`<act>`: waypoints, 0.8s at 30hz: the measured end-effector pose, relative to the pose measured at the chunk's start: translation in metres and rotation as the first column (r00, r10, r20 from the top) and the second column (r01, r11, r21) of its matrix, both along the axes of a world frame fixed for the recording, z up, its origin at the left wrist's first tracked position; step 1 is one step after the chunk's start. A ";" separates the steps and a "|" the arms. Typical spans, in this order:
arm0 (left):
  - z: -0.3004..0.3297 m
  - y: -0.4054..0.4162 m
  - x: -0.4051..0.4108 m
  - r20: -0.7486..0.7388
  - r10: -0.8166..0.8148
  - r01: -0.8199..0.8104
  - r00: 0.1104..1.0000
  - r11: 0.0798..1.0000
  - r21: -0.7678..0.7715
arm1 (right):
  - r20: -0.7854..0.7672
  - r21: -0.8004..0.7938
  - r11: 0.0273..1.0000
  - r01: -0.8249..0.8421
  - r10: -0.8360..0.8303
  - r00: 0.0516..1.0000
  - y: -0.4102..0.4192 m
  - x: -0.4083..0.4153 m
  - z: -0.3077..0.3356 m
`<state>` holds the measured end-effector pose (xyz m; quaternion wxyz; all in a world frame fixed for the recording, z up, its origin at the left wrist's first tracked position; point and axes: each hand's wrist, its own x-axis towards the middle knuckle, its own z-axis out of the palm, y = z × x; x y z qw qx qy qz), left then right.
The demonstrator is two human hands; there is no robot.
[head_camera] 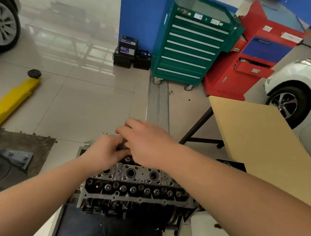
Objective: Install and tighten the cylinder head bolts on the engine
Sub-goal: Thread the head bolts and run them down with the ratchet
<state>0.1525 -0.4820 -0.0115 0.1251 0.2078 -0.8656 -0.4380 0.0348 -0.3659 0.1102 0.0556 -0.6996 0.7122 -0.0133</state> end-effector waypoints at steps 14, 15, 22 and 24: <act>-0.040 0.052 0.007 -0.072 0.419 -0.409 0.905 0.904 0.121 | -0.129 -0.056 0.997 -0.044 0.036 0.991 -0.007 0.004 -0.005; -0.041 0.052 0.005 -0.071 0.411 -0.405 0.909 0.910 0.083 | -0.114 -0.068 0.998 -0.014 0.006 0.993 -0.007 0.005 -0.007; -0.016 -0.009 0.009 0.017 -0.166 0.165 0.986 0.986 0.034 | 0.035 -0.162 0.950 0.265 -0.263 0.964 0.002 0.021 -0.017; -0.005 -0.027 0.002 0.117 -0.308 0.306 0.944 0.952 0.035 | 0.049 -0.138 0.948 0.288 -0.284 0.958 0.001 0.025 -0.015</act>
